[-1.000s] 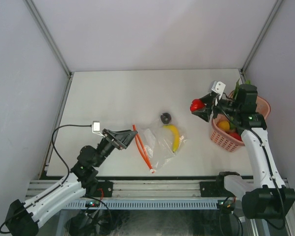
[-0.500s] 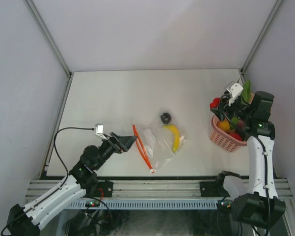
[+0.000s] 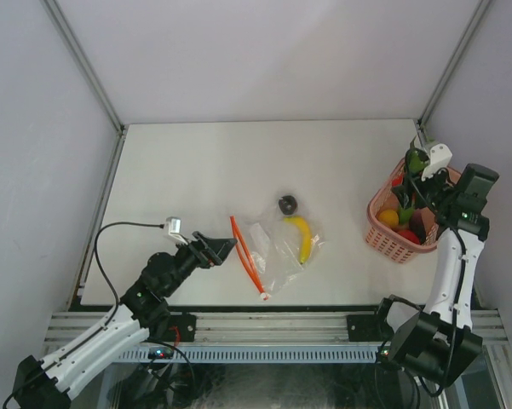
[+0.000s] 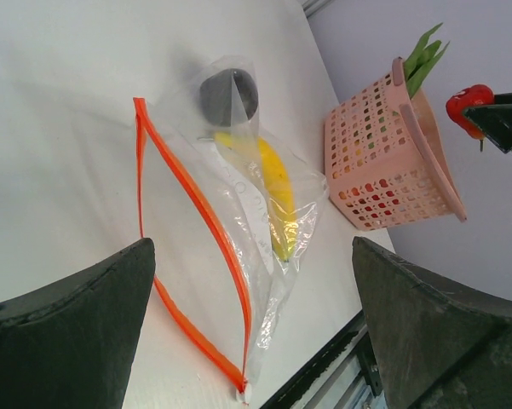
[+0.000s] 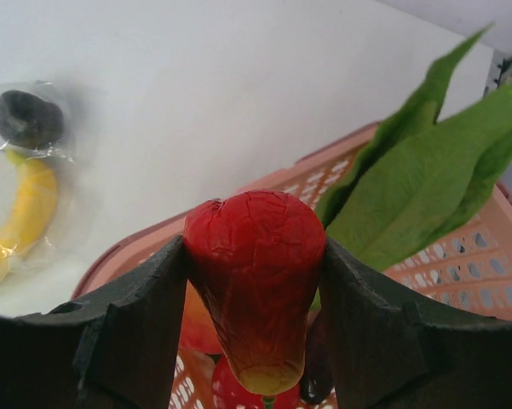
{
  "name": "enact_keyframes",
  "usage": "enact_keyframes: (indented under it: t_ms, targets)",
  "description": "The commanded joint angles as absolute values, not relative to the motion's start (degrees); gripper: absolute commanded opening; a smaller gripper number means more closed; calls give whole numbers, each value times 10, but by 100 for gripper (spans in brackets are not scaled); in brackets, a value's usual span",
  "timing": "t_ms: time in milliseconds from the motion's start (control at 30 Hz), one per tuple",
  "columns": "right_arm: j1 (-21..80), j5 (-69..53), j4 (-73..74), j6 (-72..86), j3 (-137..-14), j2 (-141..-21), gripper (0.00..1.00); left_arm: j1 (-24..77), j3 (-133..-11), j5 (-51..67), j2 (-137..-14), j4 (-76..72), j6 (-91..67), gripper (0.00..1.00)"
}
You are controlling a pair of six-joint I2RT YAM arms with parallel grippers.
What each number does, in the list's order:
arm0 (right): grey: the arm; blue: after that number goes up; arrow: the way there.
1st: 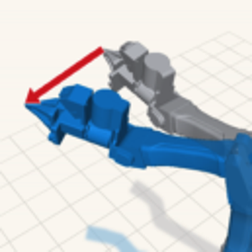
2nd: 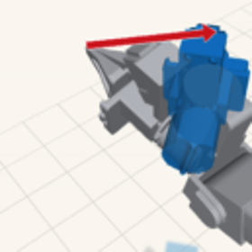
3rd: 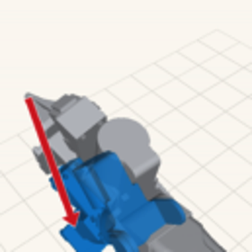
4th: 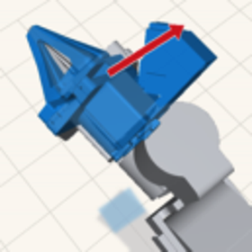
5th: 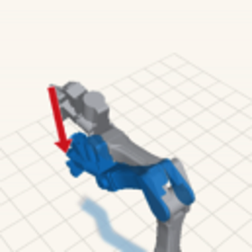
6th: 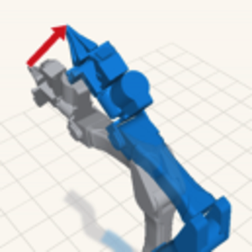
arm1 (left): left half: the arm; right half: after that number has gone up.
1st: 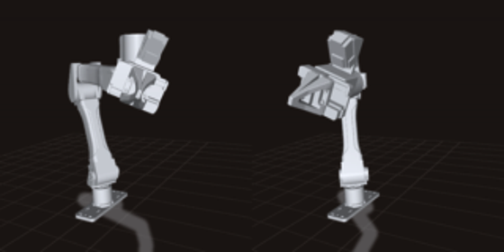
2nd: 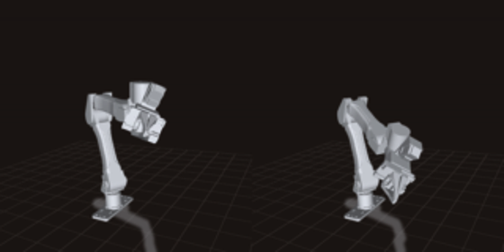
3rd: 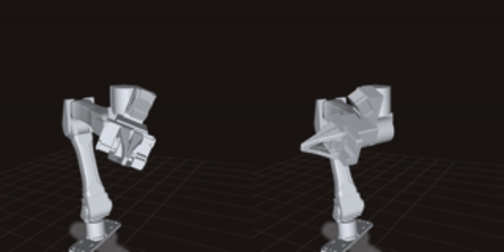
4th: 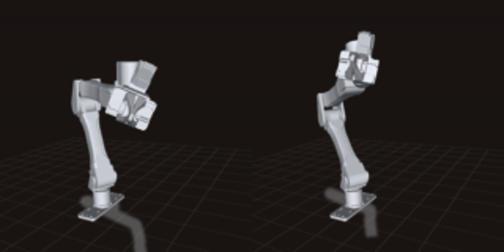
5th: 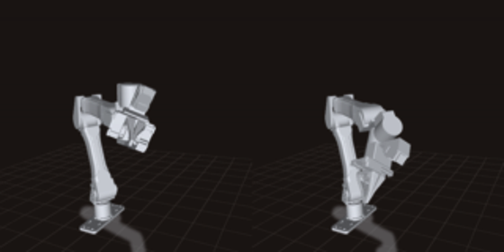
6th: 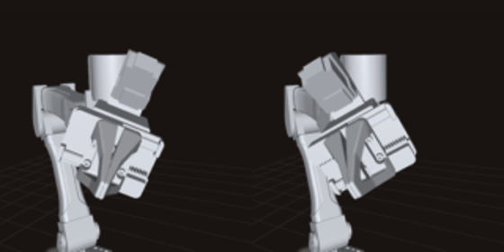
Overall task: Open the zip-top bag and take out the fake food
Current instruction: Place the fake fruit in the bin.
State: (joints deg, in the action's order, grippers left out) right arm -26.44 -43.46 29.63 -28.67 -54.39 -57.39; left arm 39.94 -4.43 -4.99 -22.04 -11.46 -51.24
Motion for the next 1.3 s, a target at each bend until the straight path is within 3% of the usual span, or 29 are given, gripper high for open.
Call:
enact_keyframes:
  t_ms: [0, 233, 533, 767, 833, 900, 967, 1033, 1267]
  targets:
    - [-290, -430, 278, -270, -544, -587, 22, 395, -30, -60, -207, -121, -494, 100]
    - [-306, -430, 280, -269, -545, -611, 27, 394, -18, -56, -200, -133, -489, 100]
    - [-309, -410, 275, -263, -545, -626, 43, 394, -17, -57, -211, -115, -481, 100]
    - [-311, -403, 273, -261, -543, -629, 66, 394, -15, -53, -214, -108, -479, 98]
    - [-312, -403, 271, -259, -542, -628, 68, 394, -16, -53, -213, -105, -478, 98]
    - [-313, -402, 269, -257, -541, -628, 81, 394, -16, -56, -214, -101, -477, 98]
    - [-315, -402, 266, -257, -540, -627, 86, 394, -16, -57, -215, -98, -476, 98]
    - [-315, -404, 265, -256, -539, -626, 98, 394, -16, -57, -216, -96, -476, 97]
    - [-317, -416, 259, -253, -535, -613, 99, 394, -17, -54, -218, -92, -474, 95]
